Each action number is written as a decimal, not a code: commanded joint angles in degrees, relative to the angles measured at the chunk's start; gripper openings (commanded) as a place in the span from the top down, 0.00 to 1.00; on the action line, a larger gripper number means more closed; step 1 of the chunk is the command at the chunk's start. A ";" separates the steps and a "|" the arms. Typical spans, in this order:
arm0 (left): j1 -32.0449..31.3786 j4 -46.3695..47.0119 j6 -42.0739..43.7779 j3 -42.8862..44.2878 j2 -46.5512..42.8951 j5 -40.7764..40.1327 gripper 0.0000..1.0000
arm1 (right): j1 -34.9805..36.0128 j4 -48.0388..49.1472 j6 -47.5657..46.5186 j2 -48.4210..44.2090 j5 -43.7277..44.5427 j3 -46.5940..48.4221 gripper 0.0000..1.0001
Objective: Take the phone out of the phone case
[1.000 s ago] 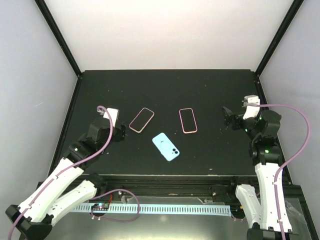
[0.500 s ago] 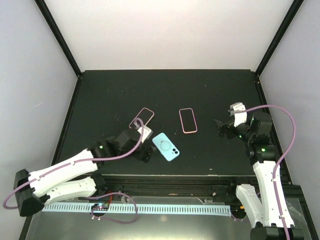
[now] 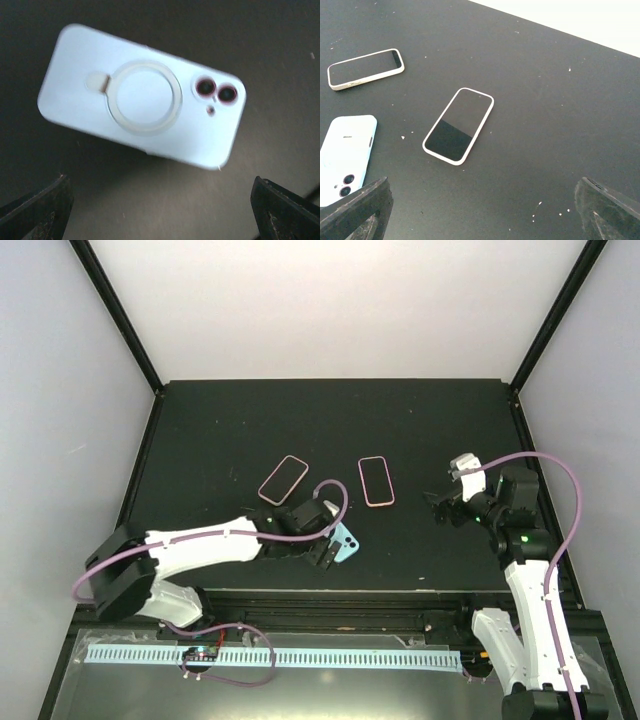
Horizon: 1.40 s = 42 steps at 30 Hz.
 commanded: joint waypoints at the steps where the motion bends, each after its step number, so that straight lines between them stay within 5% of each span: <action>1: 3.78 3.28 0.73 8.51 6.25 -0.75 0.01 | 0.45 -0.48 -1.82 0.03 -1.02 -0.59 0.00; 12: 13.29 2.91 4.64 26.30 25.93 3.13 0.01 | 0.50 -0.86 -2.50 1.17 -0.78 -0.66 0.00; 18: 14.47 1.60 5.36 27.87 32.14 5.27 0.01 | 0.46 -0.89 -2.59 1.30 -0.70 -0.66 0.00; 28: 13.52 8.35 2.15 8.54 20.14 11.50 0.01 | 0.48 -0.96 -2.68 2.13 -0.29 -0.66 0.00; 33: 7.33 11.07 -2.32 -2.09 12.58 13.90 0.01 | 0.47 -1.05 -2.51 2.56 0.21 -0.50 0.00; 39: -3.44 9.78 -7.88 -7.86 5.32 11.54 0.01 | 0.50 -0.97 -2.58 2.04 0.42 -0.57 0.00; 42: -4.43 5.62 -6.67 -5.39 3.11 4.13 0.01 | 0.46 -1.06 -2.77 1.90 0.45 -0.48 0.00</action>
